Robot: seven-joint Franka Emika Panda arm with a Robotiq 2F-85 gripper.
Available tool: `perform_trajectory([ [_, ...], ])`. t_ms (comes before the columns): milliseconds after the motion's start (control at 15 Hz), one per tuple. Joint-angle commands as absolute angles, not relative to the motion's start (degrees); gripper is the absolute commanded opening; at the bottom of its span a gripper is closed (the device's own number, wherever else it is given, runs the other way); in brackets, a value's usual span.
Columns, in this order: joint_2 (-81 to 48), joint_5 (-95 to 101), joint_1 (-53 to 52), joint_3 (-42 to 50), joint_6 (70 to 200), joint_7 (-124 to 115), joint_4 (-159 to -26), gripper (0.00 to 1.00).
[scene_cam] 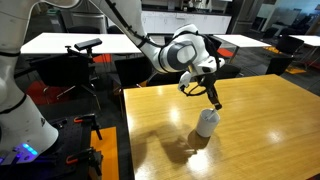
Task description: Remove the marker from the mug and put it on the table
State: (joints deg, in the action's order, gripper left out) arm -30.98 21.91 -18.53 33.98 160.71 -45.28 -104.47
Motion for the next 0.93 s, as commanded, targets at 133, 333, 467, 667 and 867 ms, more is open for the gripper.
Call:
perform_trajectory([
  [133,-22.7,30.7,-26.1,42.7,170.3,-54.3,-112.9,0.05],
  [333,-19.4,29.7,-25.9,42.1,175.5,-52.5,-115.9,0.05],
  [467,-17.4,29.0,-24.8,40.2,178.0,-50.9,-117.9,0.05],
  [667,-14.2,27.7,-21.7,34.7,180.1,-47.7,-121.4,0.05],
  [867,-11.4,24.9,-16.7,26.5,180.0,-42.7,-124.6,0.05],
])
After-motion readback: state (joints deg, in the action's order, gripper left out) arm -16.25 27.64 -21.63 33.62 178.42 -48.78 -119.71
